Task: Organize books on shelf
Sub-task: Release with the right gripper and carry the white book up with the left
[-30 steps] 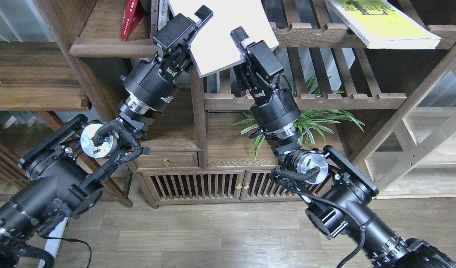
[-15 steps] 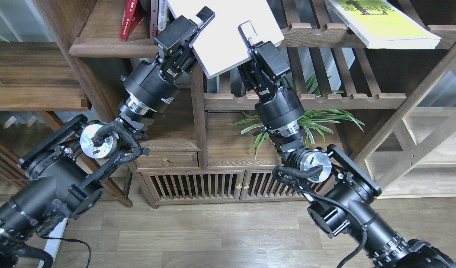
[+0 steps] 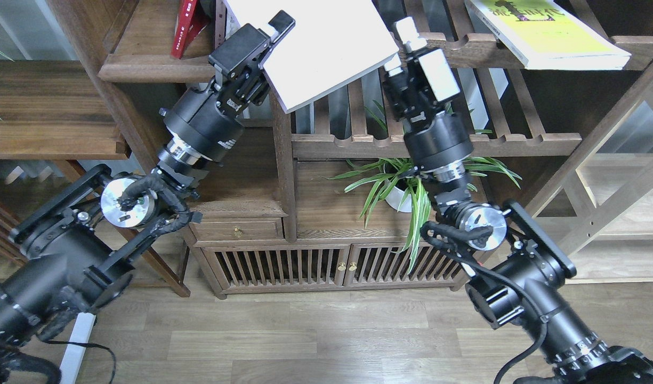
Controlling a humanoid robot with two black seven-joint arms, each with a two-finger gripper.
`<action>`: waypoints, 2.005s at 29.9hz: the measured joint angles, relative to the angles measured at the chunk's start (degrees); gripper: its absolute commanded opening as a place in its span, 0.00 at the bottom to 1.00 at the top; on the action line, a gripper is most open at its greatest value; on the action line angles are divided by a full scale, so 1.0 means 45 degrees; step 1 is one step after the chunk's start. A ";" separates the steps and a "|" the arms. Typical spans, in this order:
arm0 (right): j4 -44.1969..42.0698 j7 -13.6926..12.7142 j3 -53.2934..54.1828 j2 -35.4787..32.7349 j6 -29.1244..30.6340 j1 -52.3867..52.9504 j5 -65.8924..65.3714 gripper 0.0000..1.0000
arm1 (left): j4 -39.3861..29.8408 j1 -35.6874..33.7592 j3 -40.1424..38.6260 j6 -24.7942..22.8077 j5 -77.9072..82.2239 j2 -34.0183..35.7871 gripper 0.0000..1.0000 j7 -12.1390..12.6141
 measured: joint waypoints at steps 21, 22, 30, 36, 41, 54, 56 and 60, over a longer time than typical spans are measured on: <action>-0.0633 0.0016 0.0778 -0.0620 0.0001 -0.0727 0.0037 0.80 | -0.2878 0.0142 -0.0350 -0.0004 0.2604 0.6553 0.02 0.0017; -0.0649 0.0015 0.0744 -0.0620 0.0001 -0.0728 0.0037 0.80 | -0.3003 0.0250 -0.0522 -0.0004 0.2653 0.7003 0.02 -0.0021; -0.0758 -0.0006 0.0551 -0.0620 0.0001 -0.0730 -0.0033 0.81 | -0.2993 0.0799 -0.2152 -0.0004 0.2839 0.9479 0.02 -0.0068; -0.0825 -0.0021 0.0388 -0.0632 0.0001 -0.0730 -0.0054 0.82 | -0.2887 0.0799 -0.3142 -0.0003 0.3871 1.0741 0.02 0.0028; -0.0884 -0.0024 0.0141 -0.0634 0.0001 -0.0730 -0.0060 0.82 | -0.2280 0.0799 -0.3561 -0.0003 0.4839 1.1005 0.02 0.0031; -0.0888 -0.0025 -0.0038 -0.0677 0.0001 -0.0709 -0.0062 0.83 | -0.1864 0.0799 -0.3625 -0.0001 0.6222 1.0435 0.02 -0.0177; -0.0888 -0.0025 -0.0041 -0.0677 0.0001 -0.0708 -0.0059 0.83 | -0.1851 0.0756 -0.3625 0.0001 0.6242 1.0266 0.02 -0.0177; -0.0888 -0.0041 -0.0057 -0.0710 0.0001 -0.0708 -0.0051 0.83 | -0.1832 0.0572 -0.3625 0.0002 0.6332 0.9984 0.02 -0.0186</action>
